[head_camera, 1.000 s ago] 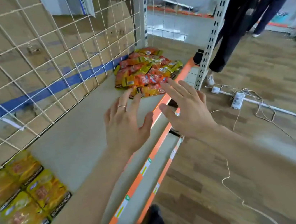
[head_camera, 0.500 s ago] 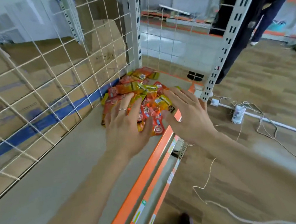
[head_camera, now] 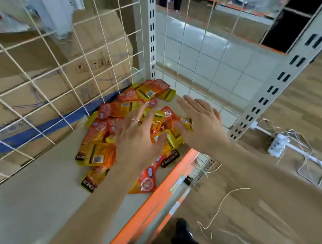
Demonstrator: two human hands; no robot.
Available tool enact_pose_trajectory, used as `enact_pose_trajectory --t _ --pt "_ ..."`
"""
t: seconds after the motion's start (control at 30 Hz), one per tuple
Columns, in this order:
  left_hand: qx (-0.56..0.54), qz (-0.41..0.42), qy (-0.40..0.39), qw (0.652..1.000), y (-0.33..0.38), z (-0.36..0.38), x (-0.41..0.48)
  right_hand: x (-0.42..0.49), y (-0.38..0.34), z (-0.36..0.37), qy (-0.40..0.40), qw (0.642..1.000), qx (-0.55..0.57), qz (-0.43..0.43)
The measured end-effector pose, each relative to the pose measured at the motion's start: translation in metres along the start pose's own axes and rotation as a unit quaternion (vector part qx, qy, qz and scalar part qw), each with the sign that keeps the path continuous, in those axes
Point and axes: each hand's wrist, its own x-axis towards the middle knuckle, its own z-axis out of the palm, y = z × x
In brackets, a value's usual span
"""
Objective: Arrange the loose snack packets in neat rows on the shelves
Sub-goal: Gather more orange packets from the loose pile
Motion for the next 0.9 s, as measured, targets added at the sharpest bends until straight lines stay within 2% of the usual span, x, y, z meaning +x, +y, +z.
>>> enact_pose_trajectory --t 0.13,0.33,0.63,0.73,0.8,0.9 --pt "0.015 -0.055 -0.038 0.998 0.005 0.019 0.016 0.031 0.023 0.007 -0.025 1.000 0.002 -0.005" --pt "0.059 -0.116 -0.046 0.990 0.005 0.039 0.026 0.063 0.033 0.033 -0.117 0.993 -0.018 0.017" --pt "0.178 -0.186 -0.043 0.965 0.010 0.038 0.030 0.075 0.025 0.046 -0.140 0.982 0.104 0.067" --pt "0.228 -0.143 -0.065 0.961 0.014 0.031 0.033 0.076 0.028 0.041 -0.136 0.972 0.154 0.115" --pt "0.250 -0.102 -0.053 0.961 0.015 0.031 0.032 0.076 0.030 0.038 -0.126 0.966 0.187 0.126" --pt "0.228 -0.124 -0.074 0.963 0.016 0.031 0.038 0.075 0.032 0.035 -0.113 0.957 0.230 0.137"
